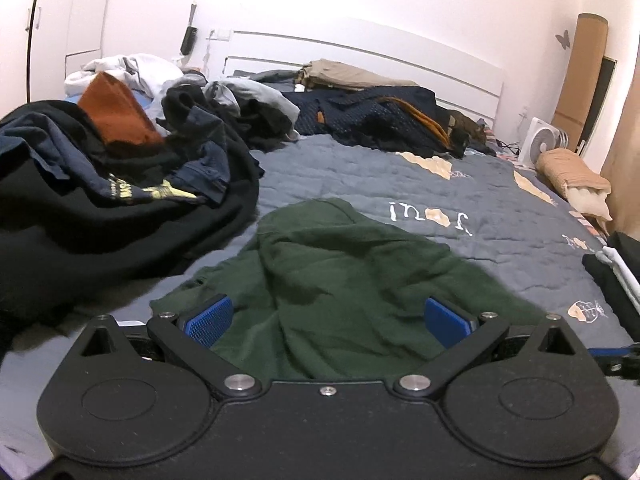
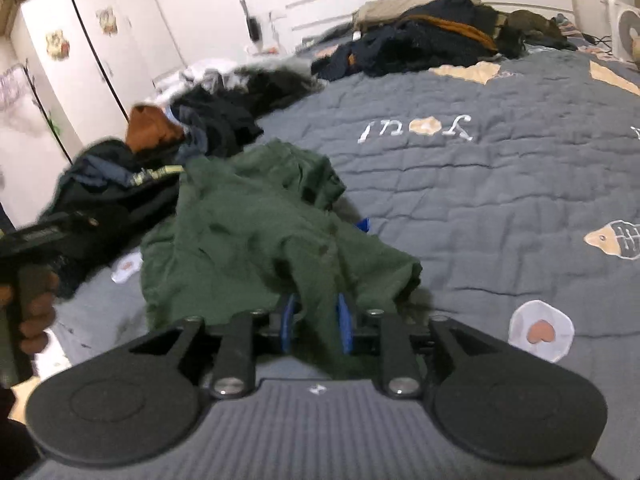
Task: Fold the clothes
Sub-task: 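Pull the green shirt off the pile onto the open quilt with the right gripper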
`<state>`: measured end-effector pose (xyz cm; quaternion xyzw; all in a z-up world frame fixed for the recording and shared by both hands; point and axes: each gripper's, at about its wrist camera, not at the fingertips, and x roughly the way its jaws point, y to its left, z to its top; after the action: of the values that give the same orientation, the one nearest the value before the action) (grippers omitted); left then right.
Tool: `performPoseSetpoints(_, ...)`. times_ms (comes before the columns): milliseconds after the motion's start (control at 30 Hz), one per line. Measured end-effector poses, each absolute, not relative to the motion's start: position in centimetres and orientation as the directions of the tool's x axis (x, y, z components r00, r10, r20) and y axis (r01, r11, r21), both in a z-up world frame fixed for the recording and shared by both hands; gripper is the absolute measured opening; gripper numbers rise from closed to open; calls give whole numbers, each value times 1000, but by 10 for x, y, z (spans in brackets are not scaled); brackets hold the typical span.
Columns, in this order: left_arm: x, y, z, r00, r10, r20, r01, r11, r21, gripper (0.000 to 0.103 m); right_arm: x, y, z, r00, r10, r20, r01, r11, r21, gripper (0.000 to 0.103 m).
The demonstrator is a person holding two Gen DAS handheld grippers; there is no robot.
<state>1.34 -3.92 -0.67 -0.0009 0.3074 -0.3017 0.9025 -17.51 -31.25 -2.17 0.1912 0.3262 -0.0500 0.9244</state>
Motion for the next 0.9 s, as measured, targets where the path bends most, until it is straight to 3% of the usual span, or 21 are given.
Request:
performPoseSetpoints(100,13,-47,-9,614,-553,-562,541,814,-210,103,-185,-320,-7,824,25,-566,203,920,336,46)
performPoseSetpoints(300,10,-65,-15,609,-538,-584,545,818,-185,103,-161,-337,-2,851,26,-525,191,915,355,55)
performPoseSetpoints(767,22,-69,-37,631,-456,-627,490,861,-133,103,-108,-326,-60,795,130,-592,128,919,374,57)
performPoseSetpoints(900,28,-68,-42,633,-449,-631,469,871,-149,103,-108,-328,-62,818,122,-563,139,907,398,58)
